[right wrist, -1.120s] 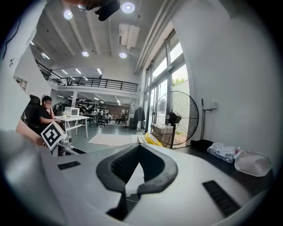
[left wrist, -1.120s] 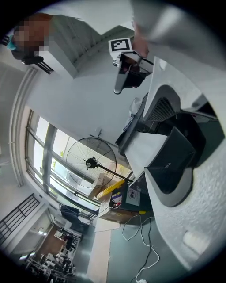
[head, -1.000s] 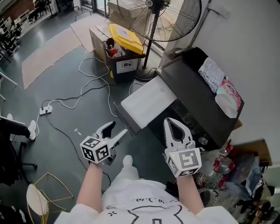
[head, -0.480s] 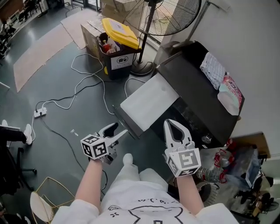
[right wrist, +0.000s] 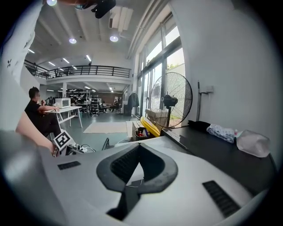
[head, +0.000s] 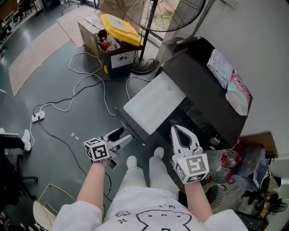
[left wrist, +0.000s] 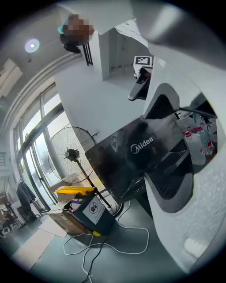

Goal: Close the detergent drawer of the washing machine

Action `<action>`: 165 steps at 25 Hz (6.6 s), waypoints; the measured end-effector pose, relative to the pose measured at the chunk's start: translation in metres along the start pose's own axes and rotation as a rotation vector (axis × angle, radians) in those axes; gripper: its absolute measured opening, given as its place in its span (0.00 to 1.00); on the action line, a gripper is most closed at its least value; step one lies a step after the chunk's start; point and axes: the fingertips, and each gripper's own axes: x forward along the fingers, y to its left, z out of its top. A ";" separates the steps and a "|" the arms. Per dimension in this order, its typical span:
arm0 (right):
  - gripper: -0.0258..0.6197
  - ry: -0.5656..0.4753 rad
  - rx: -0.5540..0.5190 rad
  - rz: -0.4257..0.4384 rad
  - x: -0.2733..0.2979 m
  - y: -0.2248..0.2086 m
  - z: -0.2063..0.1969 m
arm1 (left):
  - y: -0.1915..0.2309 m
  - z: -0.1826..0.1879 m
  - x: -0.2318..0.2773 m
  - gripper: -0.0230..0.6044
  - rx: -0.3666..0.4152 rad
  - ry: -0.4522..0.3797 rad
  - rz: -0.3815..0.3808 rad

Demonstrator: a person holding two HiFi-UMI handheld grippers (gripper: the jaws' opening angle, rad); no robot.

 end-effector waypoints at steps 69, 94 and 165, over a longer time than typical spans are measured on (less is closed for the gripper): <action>0.04 0.041 -0.034 0.113 0.051 -0.029 -0.013 | 0.000 0.034 0.062 0.60 -0.169 -0.083 -0.139; 0.04 0.059 -0.030 0.103 0.051 -0.052 -0.020 | 0.003 0.040 0.085 0.60 -0.173 -0.111 -0.156; 0.04 -0.020 -0.005 -0.022 0.080 -0.200 0.017 | 0.012 0.082 0.247 0.60 -0.212 -0.087 -0.140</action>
